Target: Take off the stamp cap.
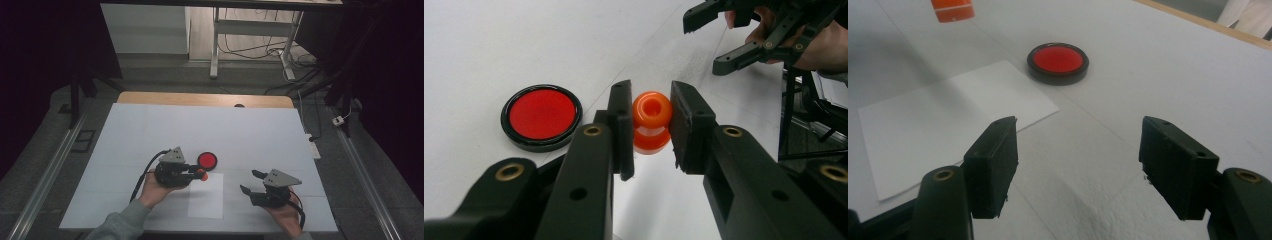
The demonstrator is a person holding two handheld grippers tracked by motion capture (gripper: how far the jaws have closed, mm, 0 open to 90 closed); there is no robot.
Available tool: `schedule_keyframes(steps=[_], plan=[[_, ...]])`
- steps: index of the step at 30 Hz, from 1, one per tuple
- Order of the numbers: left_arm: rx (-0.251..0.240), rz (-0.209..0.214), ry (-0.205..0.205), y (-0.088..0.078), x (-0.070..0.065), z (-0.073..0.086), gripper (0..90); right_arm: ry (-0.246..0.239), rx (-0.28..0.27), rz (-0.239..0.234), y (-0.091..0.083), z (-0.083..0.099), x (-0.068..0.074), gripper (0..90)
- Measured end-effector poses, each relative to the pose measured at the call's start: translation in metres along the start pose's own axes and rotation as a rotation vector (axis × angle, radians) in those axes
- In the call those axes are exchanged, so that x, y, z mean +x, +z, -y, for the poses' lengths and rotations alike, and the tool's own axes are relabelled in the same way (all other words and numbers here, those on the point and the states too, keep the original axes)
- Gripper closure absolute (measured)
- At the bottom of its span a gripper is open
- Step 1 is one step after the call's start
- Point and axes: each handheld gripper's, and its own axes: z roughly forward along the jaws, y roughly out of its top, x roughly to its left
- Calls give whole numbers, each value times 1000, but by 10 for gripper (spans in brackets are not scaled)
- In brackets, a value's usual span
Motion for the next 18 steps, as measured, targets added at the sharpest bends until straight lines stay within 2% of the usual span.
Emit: schedule_keyframes(steps=[5, 9, 18], plan=[[0, -1, 0, 0, 0, 0, 721, -4, -1, -10, 6, -2, 4, 316], [3, -1, -1, 1, 0, 0, 721, -3, -5, -38, 12, -6, 9, 317], [9, 1, -3, 2, 1, 0, 721, -32, -7, -72, 22, -16, 22, 316]])
